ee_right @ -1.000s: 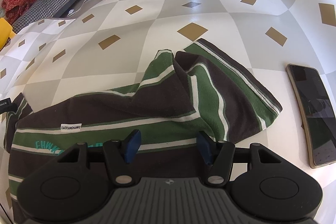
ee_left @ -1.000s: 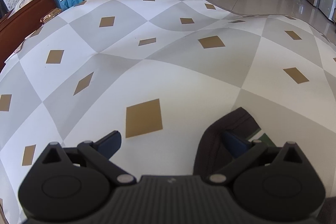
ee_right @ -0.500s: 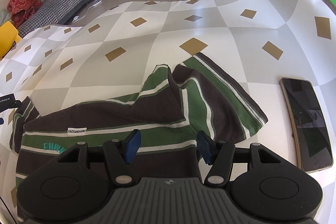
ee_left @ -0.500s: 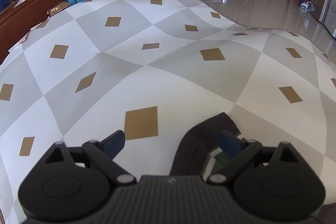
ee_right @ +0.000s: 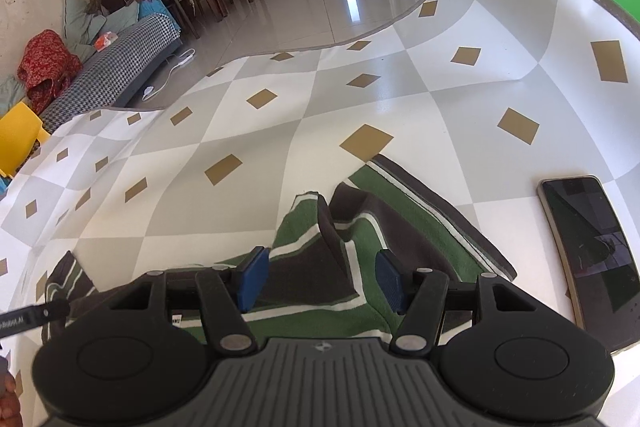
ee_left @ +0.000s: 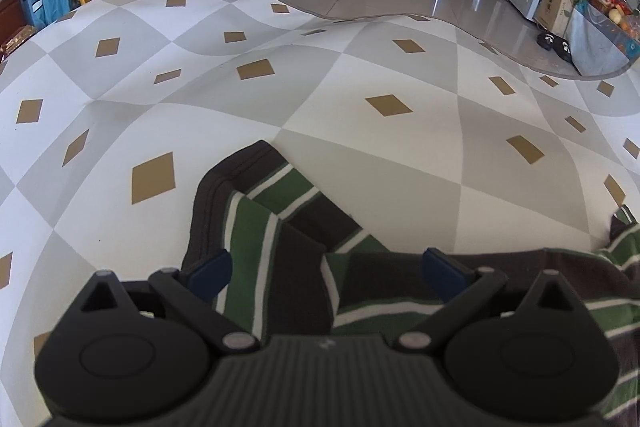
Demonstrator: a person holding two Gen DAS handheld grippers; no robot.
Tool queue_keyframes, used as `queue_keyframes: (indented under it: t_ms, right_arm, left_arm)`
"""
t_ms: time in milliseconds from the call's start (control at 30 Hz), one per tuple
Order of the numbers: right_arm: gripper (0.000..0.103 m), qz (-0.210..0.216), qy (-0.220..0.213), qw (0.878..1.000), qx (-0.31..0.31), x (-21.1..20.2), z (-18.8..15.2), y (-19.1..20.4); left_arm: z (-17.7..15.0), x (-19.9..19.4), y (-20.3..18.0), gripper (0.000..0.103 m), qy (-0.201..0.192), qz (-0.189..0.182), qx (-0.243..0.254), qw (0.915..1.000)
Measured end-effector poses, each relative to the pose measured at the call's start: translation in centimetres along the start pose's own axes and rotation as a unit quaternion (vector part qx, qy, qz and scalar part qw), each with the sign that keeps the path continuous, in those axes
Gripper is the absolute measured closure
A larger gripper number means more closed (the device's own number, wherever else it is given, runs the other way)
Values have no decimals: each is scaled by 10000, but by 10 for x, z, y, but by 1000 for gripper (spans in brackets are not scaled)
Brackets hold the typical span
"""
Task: Fold clothes
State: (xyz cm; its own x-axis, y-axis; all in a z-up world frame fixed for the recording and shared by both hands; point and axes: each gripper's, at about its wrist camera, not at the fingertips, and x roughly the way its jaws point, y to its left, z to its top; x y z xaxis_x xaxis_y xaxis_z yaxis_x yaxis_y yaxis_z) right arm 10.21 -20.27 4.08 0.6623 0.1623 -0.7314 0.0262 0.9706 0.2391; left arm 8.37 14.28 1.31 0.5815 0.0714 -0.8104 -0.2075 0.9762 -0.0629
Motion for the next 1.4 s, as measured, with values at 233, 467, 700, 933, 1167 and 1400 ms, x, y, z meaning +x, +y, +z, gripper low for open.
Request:
queue_keyframes:
  t_ms: [233,467,700,933,1167,1400]
  right_arm:
    - [46,-134,-20,9997,-207,19,5,15]
    - [45,-357,26,9981,-505,36,0,22]
    - [45,-551,335,9960,-626,56,-10,25]
    - [67,-517,357,9962,-602,58,-12,26]
    - [89,-376,252,9961,-755,46,-12,32]
    - [92,-77,-42,9954,-952,15,-11,38]
  left_arm:
    - [-35,-20,-14,0,139,-303,208,9992]
    - [-59,-22,-26,0,332,-315,407,9981]
    - [-74,-11,-42,0,570,-285,746,9952]
    - [-80,-6,-47,0,560,-226,882,9943]
    - [-80,-6,-48,0,531,-199,861,9947]
    - [-79,-5,-48,0,495,-203,861,9949]
